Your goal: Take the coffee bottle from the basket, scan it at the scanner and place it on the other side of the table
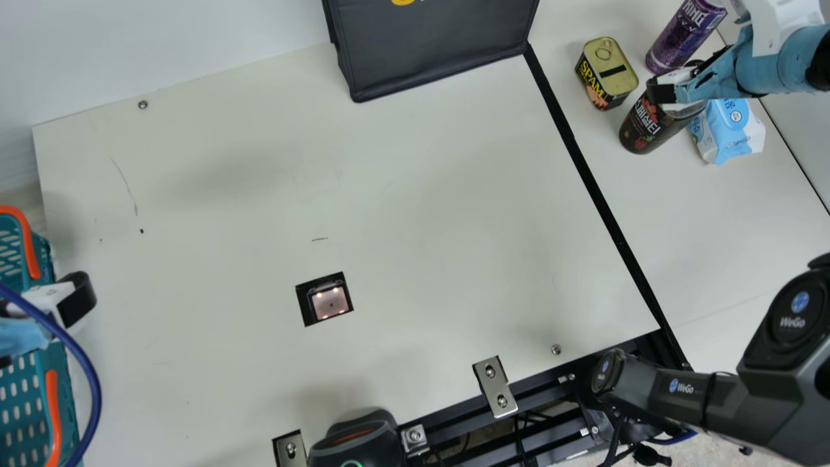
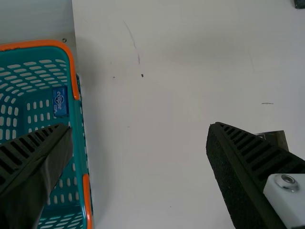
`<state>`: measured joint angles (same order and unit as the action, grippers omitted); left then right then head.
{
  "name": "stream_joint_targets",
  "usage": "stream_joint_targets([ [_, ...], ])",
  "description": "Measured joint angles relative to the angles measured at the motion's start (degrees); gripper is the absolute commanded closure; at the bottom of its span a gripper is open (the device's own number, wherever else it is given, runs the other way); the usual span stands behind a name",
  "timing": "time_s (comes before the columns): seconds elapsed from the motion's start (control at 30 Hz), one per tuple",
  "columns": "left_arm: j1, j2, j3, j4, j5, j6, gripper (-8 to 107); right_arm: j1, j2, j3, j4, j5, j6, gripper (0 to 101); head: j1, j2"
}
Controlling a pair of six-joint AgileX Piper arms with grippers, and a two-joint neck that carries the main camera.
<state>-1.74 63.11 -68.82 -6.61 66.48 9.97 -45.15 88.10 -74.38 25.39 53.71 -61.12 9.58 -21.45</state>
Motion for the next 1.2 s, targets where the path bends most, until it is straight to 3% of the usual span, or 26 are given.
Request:
stream_joint_targets([
  [0.4, 0.0, 0.0, 0.0, 0.0, 0.0, 0.0, 9, 8.16, -11.01, 5.63, -1.6, -6.42, -7.15, 6, 0.0, 0.0],
  [0.77, 0.0, -0.3, 0.0, 0.27, 0.16, -0.3, 9, 18.75, -19.92, 7.35, -8.73, -5.22, 3.69, 6, 0.0, 0.09],
  [1.2, 0.1, -13.46, -0.03, 3.67, 2.24, -7.01, 9, 23.82, -25.05, 6.67, -12.08, -0.86, 14.45, 6, 0.0, 16.0],
])
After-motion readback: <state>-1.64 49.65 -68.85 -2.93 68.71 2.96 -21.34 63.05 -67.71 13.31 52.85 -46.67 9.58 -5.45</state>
